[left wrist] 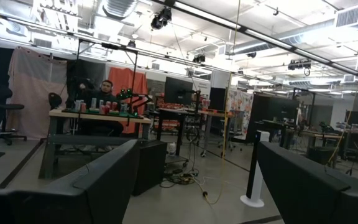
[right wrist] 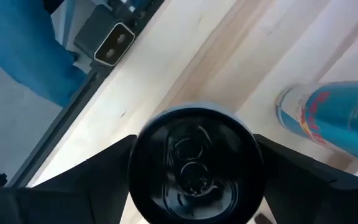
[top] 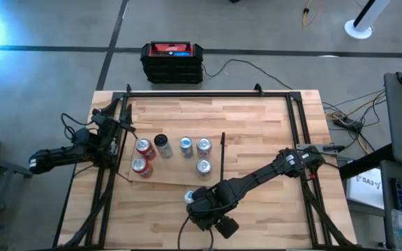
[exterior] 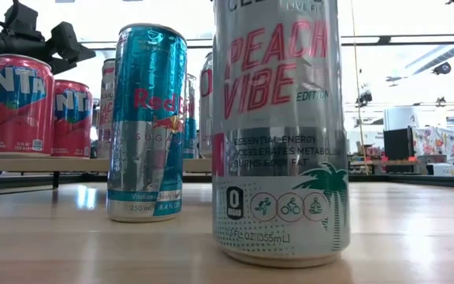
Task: Place canned beverage on shelf
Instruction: Move the white pink soda can to the bottom middle of the table
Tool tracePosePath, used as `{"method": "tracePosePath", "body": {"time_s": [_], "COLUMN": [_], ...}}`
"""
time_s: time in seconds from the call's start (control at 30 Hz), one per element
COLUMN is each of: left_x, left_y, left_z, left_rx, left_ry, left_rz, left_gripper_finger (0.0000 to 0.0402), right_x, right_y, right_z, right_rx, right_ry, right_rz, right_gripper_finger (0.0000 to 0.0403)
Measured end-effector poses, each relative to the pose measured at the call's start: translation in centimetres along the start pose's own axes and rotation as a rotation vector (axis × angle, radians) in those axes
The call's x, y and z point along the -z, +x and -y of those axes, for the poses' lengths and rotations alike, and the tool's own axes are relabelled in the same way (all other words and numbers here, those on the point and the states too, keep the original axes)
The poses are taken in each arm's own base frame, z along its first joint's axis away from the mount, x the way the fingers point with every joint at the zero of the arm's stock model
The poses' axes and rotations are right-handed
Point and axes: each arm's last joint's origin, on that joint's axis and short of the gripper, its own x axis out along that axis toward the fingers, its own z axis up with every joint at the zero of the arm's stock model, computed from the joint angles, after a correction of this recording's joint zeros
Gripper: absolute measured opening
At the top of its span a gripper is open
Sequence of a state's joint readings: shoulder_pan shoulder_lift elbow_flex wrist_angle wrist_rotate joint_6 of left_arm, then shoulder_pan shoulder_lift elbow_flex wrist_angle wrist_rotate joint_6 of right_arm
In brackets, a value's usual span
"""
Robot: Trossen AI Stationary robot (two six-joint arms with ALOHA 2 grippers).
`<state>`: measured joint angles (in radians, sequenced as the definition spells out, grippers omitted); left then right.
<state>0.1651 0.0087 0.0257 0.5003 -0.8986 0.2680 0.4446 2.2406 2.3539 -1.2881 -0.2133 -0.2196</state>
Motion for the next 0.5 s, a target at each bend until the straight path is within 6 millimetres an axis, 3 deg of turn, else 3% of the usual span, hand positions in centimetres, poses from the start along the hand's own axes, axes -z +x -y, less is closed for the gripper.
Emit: {"method": "tracePosePath", "body": {"time_s": [0.3,0.5], "left_x": [0.00,0.00], "left_y": [0.00,0.00], "left_z": [0.00,0.00], "left_rx": [0.000,0.000], "left_ry": [0.000,0.000], "left_rz": [0.000,0.000], "left_gripper_finger": [0.0311,0.0311], "right_x": [-0.28,-0.34], "right_y": [0.09,0.08], "right_z": [0.12,0.27], "right_rx": [0.018,0.066], "right_ry": [0.016,0.088], "right_rz": [0.025,0.027], "right_gripper_finger": [0.0303,0.0351]}}
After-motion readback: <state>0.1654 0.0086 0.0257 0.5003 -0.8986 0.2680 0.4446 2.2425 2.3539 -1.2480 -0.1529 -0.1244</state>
